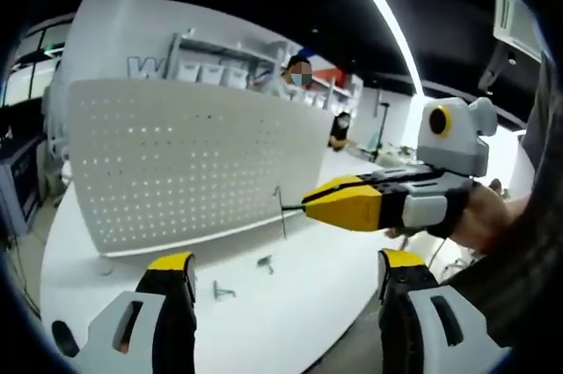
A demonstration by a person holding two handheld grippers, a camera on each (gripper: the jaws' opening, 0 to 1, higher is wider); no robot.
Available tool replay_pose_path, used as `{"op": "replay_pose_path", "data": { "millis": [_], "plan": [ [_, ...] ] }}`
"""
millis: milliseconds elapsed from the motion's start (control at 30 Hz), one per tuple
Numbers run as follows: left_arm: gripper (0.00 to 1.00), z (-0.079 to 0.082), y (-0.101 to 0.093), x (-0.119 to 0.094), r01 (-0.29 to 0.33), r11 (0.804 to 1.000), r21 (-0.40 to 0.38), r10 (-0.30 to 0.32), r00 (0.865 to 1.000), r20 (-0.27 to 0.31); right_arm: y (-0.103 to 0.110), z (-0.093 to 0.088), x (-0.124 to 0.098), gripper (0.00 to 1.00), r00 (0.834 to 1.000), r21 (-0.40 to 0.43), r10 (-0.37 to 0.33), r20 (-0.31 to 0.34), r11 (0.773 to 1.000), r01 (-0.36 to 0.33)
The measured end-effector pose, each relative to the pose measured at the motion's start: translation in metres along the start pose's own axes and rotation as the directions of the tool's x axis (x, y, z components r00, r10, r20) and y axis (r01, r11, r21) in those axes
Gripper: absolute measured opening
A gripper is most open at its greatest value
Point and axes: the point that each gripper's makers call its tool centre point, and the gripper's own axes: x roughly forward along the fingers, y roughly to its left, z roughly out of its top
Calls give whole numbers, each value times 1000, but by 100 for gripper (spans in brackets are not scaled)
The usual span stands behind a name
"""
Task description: Insert the hook assembly into the mounting plate slot until the hook locks in place.
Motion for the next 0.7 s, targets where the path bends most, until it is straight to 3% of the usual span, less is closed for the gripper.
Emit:
{"op": "replay_pose_path", "data": {
  "millis": [200, 700],
  "plan": [
    [86, 5, 5, -1, -12, 1000, -13, 12, 1000, 2, -7, 5, -7, 0, 999, -6, -36, 7, 999, 36],
    [93, 7, -2, -18, -17, 1000, -16, 17, 1000, -4, -55, 17, -19, 0, 984, 15, -178, 32, 984, 177]
  ]
}}
